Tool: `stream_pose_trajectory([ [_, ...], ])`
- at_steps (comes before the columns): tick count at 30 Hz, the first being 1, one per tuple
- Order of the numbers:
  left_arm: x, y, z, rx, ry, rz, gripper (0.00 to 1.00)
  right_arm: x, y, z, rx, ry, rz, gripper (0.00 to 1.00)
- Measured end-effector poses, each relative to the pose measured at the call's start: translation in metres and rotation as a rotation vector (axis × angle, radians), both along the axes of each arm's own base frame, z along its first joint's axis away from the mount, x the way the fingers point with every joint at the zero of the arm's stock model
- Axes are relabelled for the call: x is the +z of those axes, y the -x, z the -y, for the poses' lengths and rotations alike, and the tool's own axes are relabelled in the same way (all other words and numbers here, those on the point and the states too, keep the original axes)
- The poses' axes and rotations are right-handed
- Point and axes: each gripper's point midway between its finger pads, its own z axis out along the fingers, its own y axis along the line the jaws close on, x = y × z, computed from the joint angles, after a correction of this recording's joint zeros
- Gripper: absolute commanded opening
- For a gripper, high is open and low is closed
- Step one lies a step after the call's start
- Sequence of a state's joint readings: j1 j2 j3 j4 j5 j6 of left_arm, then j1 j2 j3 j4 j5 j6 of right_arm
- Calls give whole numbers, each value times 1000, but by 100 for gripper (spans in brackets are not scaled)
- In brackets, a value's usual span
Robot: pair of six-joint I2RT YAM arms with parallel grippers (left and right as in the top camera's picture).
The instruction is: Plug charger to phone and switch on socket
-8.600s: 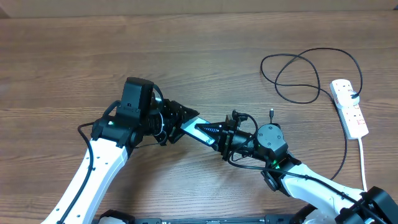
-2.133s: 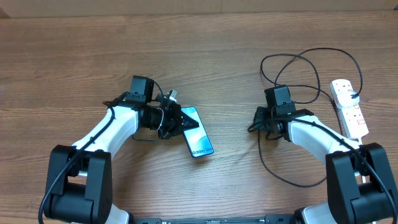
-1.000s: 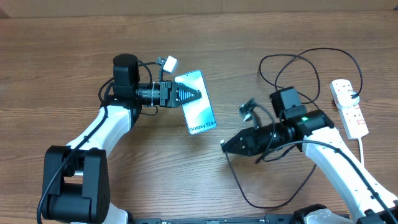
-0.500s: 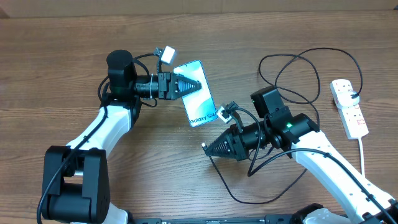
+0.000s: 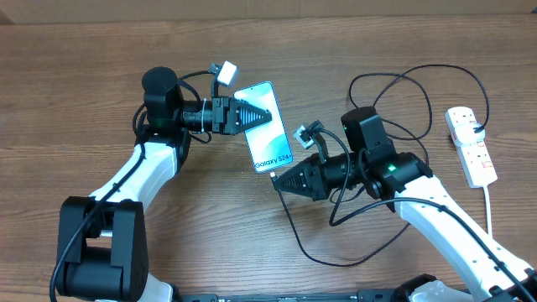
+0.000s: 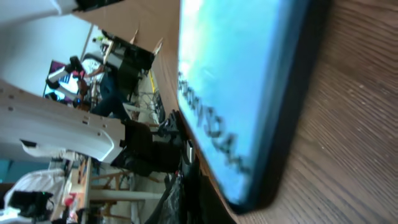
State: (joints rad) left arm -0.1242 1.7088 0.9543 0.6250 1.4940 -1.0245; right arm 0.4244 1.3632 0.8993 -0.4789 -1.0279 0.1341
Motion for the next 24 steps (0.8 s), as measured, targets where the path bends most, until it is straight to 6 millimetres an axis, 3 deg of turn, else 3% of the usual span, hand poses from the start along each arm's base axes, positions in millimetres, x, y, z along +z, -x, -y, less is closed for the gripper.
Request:
stream_pose_trajectory([
  [9,1,3,0,-16,2,-12,4,-1,-12,10,-63,7,-31,4],
  [24,1,1,0,-7,0,-16,4,4,-6,9,-39,-22,-63,4],
])
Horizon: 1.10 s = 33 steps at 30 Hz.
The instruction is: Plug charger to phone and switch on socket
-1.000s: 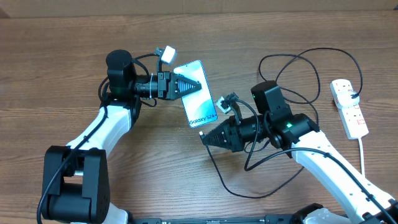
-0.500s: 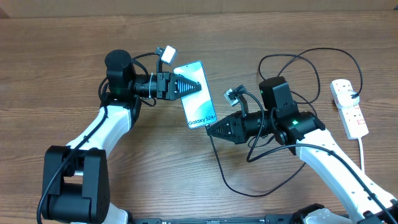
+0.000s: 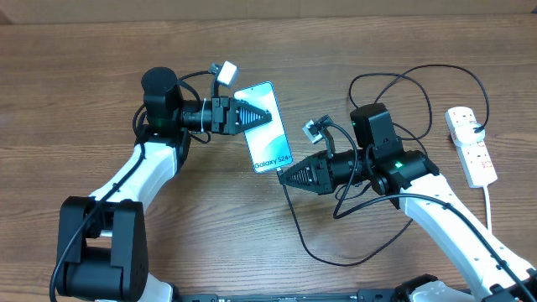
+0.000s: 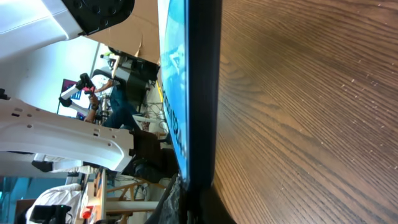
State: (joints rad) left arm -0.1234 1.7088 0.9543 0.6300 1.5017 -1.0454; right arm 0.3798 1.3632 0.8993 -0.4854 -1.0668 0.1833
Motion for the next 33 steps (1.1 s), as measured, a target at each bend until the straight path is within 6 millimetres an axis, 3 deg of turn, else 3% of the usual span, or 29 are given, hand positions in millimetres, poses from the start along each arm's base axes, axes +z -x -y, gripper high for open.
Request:
stream_pose_trajectory([
  [33,-1,-7,0,40,-6,-22,4,3,1,-1,11,-16,2,4],
])
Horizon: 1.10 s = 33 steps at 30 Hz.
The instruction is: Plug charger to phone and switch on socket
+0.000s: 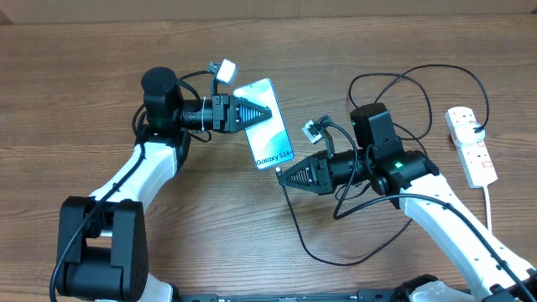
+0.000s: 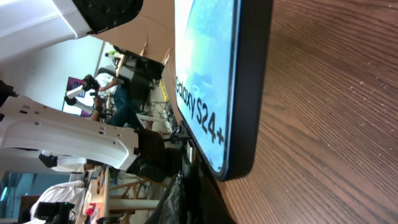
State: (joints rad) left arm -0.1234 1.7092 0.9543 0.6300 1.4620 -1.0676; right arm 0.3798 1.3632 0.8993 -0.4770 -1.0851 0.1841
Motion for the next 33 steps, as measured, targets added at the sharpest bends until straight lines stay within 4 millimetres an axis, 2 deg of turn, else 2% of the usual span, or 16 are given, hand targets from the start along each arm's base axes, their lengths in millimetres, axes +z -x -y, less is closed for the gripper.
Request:
stream_pose_trajectory([
  [33,0,2,5,-10,-1,-5,4,0,-2,-1,-10,-1,-17,4],
])
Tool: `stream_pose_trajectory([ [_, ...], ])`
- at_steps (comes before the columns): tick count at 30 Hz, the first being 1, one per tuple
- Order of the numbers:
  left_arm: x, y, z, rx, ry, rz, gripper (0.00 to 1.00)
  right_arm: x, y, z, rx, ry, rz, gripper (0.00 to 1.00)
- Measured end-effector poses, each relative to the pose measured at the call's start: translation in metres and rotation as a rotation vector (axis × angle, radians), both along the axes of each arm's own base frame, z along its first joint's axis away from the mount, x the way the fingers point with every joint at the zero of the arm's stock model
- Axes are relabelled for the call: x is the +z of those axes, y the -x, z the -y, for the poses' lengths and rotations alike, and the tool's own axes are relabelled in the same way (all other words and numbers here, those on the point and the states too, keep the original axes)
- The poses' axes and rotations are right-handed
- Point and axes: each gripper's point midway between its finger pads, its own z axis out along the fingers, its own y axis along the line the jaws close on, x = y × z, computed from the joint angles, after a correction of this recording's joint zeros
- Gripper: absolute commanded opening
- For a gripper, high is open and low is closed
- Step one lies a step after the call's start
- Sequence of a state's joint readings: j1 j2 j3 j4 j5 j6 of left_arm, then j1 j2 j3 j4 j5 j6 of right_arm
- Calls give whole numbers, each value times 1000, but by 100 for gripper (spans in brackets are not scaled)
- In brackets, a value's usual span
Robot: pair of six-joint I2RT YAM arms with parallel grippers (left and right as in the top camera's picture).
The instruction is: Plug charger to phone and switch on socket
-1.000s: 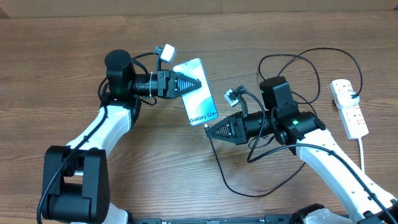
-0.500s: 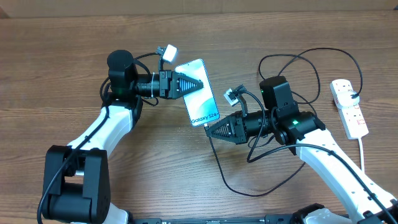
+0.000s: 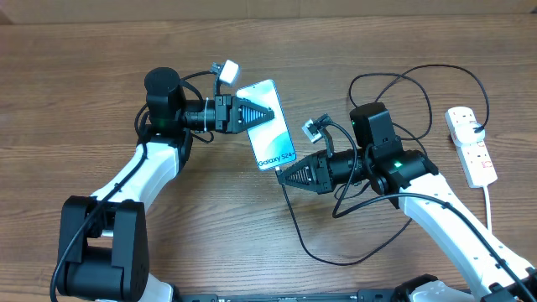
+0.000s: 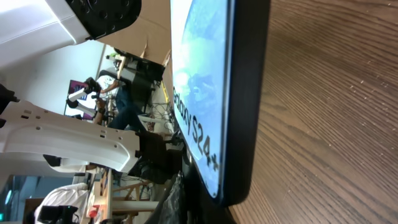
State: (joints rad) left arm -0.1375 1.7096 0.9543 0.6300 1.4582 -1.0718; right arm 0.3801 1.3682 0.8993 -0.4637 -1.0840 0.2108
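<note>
The phone (image 3: pixel 267 124), its screen lit with "Galaxy S24+", lies at an angle on the wooden table (image 3: pixel 210 226). My left gripper (image 3: pixel 270 112) reaches in from the left and is shut on the phone's upper part. My right gripper (image 3: pixel 279 176) sits just below the phone's lower end, shut on the charger plug, and the black cable (image 3: pixel 294 222) trails from its tip. In the right wrist view the phone (image 4: pixel 202 93) fills the frame almost edge-on, with my dark fingers (image 4: pixel 186 208) right under its lower end. The plug itself is hidden there.
A white socket strip (image 3: pixel 471 147) lies at the far right edge with the charger's adapter in it. The black cable loops widely across the table behind and below my right arm (image 3: pixel 394 168). In the wrist view, lab furniture shows in the background.
The phone and my left gripper have shifted slightly to the right. In the wrist view the phone's lower end sits a little closer to my right fingers. The right gripper has hardly moved.
At first my right gripper stood at the phone's lower corner, to one side of it, while the left held the phone. Then the right arm stood further right, facing the phone's edge. After that the phone showed more screen, and now its lower end is nearer my fingers.
</note>
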Motion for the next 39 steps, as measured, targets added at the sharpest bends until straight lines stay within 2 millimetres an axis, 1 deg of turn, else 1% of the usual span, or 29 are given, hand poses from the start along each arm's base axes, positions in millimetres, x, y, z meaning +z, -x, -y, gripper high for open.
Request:
stream_pose_trajectory([
  [39,1,1,-1,-9,3,14,4,-2,-2,1,-13,13,3,4],
])
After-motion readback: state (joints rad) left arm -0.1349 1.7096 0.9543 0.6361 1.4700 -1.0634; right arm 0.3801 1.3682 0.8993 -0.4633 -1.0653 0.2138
